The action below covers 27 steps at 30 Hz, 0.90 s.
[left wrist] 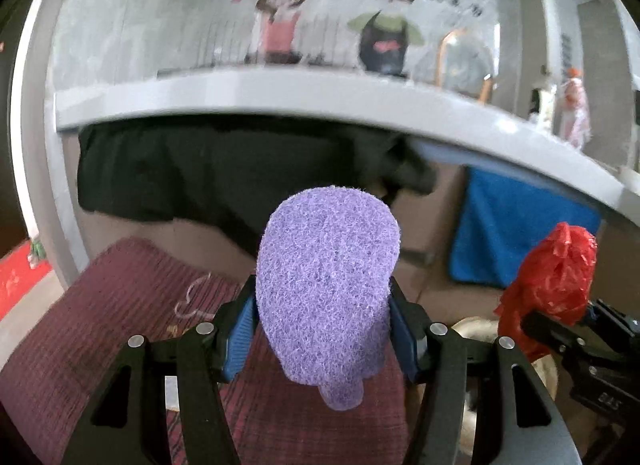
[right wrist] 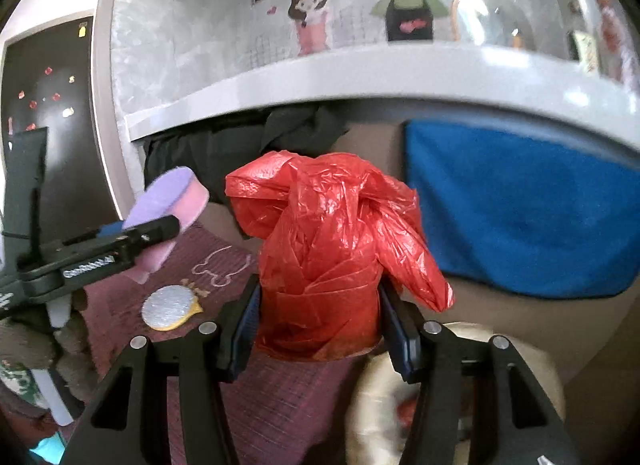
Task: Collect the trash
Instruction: 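Carry the sponge and red bag over the bin with both tools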
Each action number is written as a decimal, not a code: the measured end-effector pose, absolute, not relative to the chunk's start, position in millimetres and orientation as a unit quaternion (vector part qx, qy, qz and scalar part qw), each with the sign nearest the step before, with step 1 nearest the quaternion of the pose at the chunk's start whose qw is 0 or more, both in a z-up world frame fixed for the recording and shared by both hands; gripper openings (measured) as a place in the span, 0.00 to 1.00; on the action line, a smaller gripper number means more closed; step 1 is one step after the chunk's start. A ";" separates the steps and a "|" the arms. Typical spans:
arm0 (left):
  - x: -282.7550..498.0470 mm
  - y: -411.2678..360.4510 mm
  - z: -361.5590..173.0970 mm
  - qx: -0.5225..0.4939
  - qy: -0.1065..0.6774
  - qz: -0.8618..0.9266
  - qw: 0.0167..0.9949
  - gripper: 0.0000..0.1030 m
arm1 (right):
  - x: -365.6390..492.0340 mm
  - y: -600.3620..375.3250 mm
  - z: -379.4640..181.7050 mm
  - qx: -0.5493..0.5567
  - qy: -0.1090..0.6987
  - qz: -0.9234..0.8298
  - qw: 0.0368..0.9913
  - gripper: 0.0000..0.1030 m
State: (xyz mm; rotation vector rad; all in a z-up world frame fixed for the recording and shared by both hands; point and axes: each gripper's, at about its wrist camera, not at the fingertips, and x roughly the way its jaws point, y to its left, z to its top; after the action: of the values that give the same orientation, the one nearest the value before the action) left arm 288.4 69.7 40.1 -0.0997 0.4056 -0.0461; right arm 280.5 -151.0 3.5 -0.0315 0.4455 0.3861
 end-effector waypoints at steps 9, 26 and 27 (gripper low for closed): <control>235.3 13.4 53.3 -0.033 0.148 -0.033 0.988 0.58 | 231.8 -218.2 18.2 -0.036 0.198 0.134 0.970 0.51; 243.3 -75.5 -5.8 -0.020 0.219 -0.106 0.970 0.58 | 223.1 -294.7 2.4 -0.005 0.206 0.084 0.975 0.51; 246.6 -78.8 -8.6 -0.020 0.223 -0.108 0.969 0.58 | 225.0 -296.2 0.2 -0.004 0.209 0.083 0.974 0.51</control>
State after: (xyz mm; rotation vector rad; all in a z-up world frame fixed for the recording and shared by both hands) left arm 246.6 -78.8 -8.6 -0.0397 0.4498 -0.2179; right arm 225.0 -296.2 0.2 -0.0083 0.4212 0.1684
